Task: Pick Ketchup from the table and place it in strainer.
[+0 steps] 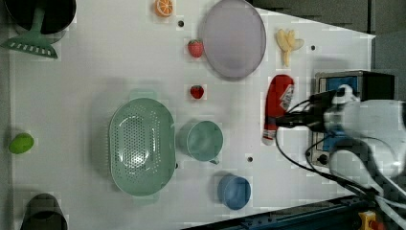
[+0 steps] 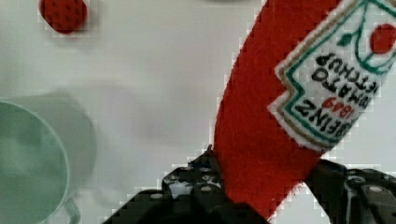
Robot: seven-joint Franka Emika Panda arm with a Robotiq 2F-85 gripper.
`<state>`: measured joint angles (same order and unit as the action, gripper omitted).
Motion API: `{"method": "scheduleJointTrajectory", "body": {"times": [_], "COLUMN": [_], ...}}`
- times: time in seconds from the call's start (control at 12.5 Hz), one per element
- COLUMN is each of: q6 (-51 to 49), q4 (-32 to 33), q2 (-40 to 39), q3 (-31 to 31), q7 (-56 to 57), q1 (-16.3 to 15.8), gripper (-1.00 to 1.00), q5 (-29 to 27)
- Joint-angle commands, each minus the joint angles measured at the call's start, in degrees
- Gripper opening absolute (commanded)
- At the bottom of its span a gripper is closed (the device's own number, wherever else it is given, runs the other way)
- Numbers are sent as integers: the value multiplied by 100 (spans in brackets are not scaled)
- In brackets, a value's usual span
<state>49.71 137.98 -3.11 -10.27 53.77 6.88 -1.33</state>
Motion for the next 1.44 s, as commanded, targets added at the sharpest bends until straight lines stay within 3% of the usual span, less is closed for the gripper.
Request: {"method": "scheduleJointTrajectory", "body": {"times": [0.08,0.32,0.8,1.44], "q6": [-895,-1532,-1547,154], "q4": [-435,-639,-731,-813], "q2": [730,1108,1032,-138], "q3": [-155,-402,-1554,-2960], "q7": [179,-132,-2482,-4748], "q1": [-44,-93,-357,-438], "gripper": [9,9,9,9], "q5": [-23,-68,-281,-299]}}
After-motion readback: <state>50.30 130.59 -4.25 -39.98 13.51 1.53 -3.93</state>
